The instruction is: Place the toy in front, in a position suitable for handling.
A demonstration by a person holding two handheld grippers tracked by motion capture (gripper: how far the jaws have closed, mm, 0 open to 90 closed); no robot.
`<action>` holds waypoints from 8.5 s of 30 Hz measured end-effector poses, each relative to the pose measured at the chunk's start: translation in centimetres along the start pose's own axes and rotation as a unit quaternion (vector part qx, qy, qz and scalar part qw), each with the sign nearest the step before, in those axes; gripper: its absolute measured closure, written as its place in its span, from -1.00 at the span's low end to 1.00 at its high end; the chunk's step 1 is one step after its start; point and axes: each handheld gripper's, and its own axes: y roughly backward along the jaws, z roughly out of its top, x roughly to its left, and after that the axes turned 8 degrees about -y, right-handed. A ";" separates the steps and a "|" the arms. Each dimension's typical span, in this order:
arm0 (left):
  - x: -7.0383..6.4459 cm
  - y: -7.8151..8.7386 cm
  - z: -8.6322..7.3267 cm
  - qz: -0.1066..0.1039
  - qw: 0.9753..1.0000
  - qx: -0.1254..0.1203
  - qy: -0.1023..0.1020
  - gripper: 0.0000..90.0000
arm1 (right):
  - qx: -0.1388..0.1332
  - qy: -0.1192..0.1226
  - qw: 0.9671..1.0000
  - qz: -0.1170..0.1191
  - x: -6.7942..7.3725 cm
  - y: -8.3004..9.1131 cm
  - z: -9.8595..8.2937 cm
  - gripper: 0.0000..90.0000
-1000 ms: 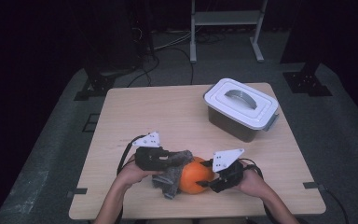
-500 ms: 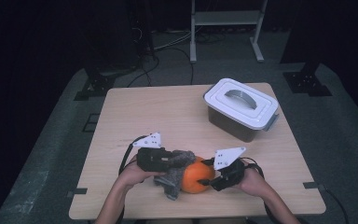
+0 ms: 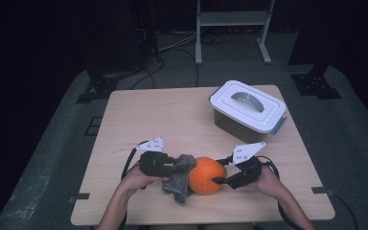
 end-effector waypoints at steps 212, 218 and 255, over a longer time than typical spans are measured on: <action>-0.8 -2.1 1.0 -0.003 1.000 -0.020 -0.003 0.53 | 0.014 -0.011 1.000 -0.010 0.1 0.8 1.2 -0.06; -1.2 -0.7 1.9 -0.020 0.999 -0.035 -0.021 0.53 | -0.027 -0.023 0.999 0.013 0.4 0.4 1.6 0.01; -1.2 -2.8 2.1 0.018 1.000 -0.012 -0.022 0.53 | 0.025 -0.009 0.999 -0.023 0.3 0.1 1.6 -0.24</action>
